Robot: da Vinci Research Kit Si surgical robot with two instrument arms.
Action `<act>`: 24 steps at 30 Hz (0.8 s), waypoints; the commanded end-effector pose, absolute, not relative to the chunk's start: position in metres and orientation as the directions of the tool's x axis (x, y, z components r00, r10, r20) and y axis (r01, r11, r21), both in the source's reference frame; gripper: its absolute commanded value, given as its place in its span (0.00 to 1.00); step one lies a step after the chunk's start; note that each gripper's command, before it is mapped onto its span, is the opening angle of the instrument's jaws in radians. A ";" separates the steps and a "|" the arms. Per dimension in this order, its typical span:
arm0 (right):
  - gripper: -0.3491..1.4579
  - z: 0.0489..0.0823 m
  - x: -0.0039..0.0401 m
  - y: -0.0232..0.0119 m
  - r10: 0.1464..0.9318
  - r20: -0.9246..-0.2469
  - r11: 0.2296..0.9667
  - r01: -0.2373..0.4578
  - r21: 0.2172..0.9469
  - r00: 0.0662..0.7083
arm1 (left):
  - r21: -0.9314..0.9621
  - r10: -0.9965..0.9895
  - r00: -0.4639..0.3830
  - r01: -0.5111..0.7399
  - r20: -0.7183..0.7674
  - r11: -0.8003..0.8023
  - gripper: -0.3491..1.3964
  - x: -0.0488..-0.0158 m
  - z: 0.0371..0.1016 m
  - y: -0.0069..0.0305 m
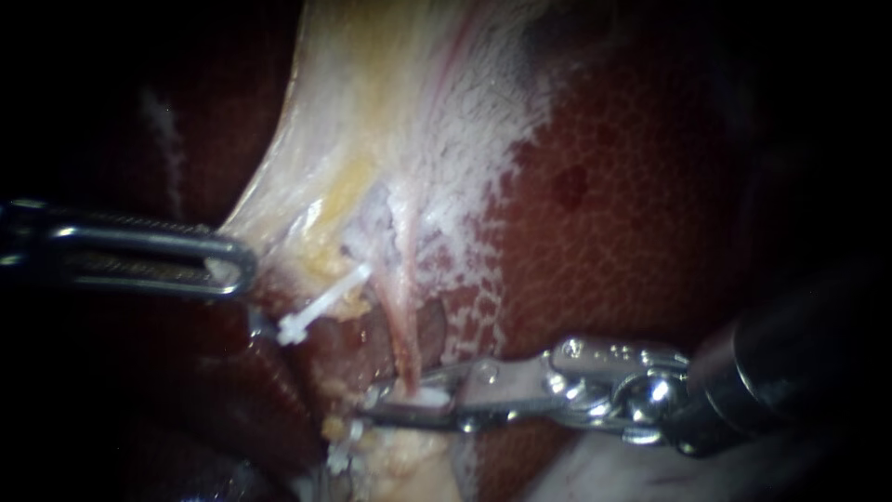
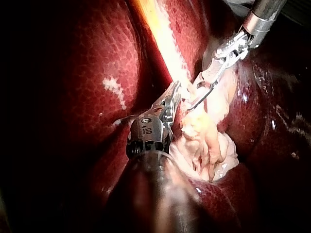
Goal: Going back second clip right tube
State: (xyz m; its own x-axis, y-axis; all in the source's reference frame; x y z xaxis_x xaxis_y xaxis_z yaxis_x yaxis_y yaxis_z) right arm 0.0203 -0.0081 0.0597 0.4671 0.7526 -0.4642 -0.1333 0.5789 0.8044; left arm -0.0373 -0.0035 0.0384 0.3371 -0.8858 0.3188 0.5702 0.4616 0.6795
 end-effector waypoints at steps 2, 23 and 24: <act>0.00 0.0596 0.0203 -0.0081 0.753 -0.464 0.578 -0.133 0.805 0.467 | 0.680 -0.886 0.337 0.570 0.319 0.462 0.00 -0.0374 0.0385 -0.0035; 0.43 0.0598 0.0209 -0.0077 0.702 -0.586 0.656 -0.046 0.754 0.404 | 0.680 -0.885 0.338 0.569 0.319 0.462 0.00 -0.0374 0.0386 -0.0036; 0.44 0.0598 0.0209 -0.0076 0.695 -0.595 0.664 -0.041 0.747 0.404 | 0.680 -0.885 0.338 0.568 0.319 0.462 0.00 -0.0374 0.0386 -0.0036</act>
